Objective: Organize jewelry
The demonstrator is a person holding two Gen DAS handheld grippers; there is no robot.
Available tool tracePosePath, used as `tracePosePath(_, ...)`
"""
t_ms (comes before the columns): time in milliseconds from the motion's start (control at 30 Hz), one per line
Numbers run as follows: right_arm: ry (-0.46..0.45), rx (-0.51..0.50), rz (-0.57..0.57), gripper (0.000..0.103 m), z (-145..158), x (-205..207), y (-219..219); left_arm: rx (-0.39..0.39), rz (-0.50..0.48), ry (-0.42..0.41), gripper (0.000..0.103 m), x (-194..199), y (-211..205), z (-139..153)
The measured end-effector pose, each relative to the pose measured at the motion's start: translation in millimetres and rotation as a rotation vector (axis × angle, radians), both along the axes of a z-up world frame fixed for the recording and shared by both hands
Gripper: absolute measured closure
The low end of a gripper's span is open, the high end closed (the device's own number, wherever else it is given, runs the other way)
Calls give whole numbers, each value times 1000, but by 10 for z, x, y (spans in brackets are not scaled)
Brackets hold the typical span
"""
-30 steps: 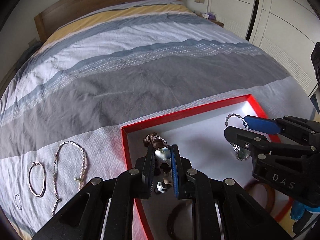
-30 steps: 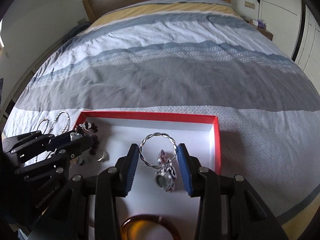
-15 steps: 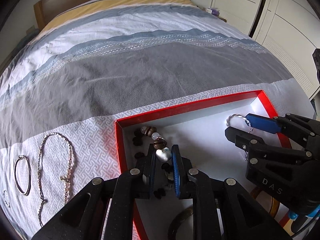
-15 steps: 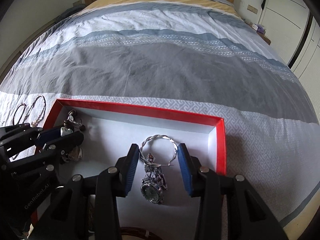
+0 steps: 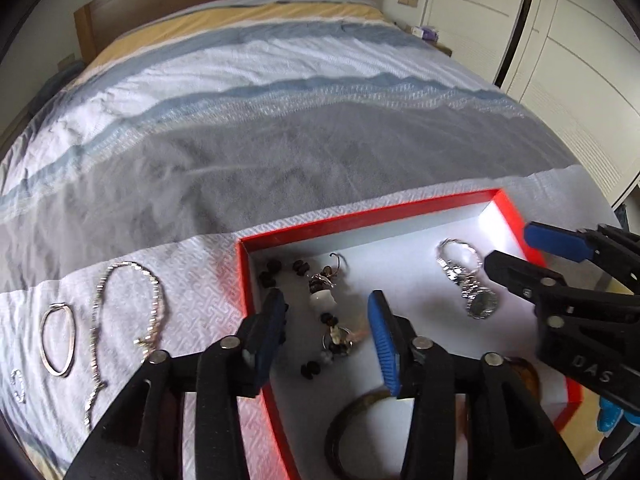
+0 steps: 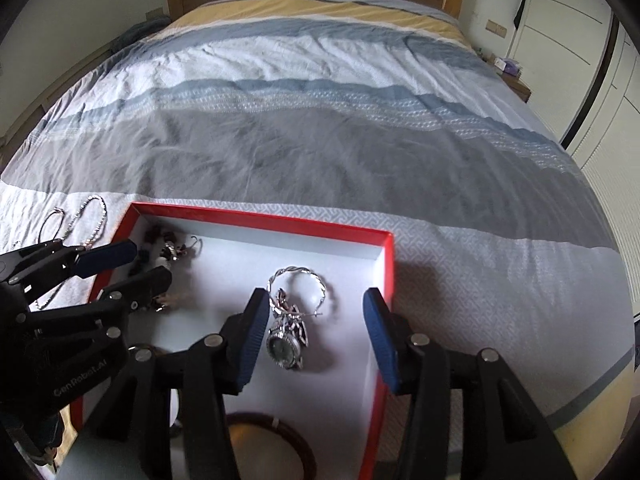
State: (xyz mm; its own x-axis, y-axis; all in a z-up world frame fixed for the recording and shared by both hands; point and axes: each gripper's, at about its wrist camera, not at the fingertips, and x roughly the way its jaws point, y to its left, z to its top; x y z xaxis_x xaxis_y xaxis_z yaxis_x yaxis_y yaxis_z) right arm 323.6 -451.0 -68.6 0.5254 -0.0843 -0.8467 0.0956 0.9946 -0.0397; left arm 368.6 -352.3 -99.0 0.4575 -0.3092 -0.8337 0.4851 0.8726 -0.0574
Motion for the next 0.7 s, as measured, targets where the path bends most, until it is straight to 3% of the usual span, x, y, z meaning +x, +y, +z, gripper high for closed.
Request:
tracePosePath(367,-150,94,-52,56,812,-955,77,-100,38,-174,46,-903,352,946)
tracePosePath(700,-233,109,-36,55,1333,-1923,489,-69,66,-309,41,-1885,895,1553)
